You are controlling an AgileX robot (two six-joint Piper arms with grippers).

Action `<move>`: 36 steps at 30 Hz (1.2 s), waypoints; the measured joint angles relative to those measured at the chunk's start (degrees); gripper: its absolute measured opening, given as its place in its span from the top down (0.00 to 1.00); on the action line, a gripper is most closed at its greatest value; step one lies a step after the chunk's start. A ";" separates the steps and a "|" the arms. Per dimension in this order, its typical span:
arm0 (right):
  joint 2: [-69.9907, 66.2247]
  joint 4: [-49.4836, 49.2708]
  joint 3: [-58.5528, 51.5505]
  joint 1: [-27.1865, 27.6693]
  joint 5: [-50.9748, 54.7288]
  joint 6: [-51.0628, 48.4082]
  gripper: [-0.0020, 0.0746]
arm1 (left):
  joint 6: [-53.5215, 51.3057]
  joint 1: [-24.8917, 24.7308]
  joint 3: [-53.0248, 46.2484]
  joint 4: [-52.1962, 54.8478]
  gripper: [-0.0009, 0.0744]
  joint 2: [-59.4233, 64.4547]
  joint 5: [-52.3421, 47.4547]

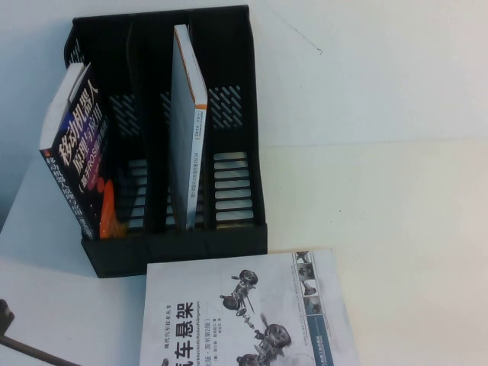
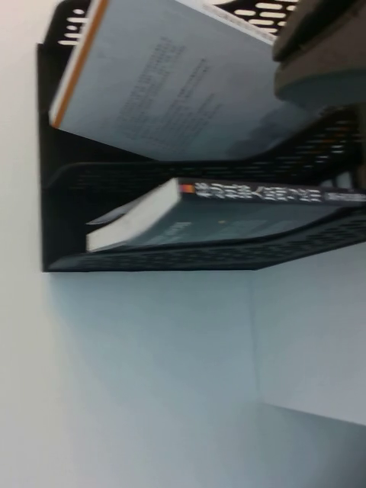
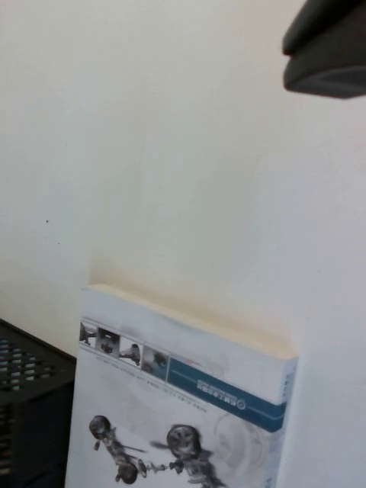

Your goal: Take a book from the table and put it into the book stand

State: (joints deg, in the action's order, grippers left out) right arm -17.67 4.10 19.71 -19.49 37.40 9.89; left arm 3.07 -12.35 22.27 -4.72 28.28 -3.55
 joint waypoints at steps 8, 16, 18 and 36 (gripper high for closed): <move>0.00 0.13 -0.11 0.00 -0.19 0.22 0.96 | 0.00 0.00 -3.14 0.00 0.99 -0.79 -0.36; 0.00 0.13 -0.11 0.00 -0.19 0.22 0.96 | 0.00 0.00 -3.14 0.00 0.99 -0.79 -3.31; 0.00 0.13 -0.11 0.00 -0.19 0.22 0.96 | 0.00 0.00 -3.14 0.00 0.99 -0.79 -3.67; 0.00 0.03 -0.11 0.00 -0.19 0.22 0.96 | -0.11 8.62 -23.21 4.72 0.99 -19.66 6.19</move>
State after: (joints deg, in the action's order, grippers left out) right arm -17.67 4.13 19.60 -19.49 37.21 10.11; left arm 2.96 -3.74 -0.94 0.00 8.62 2.64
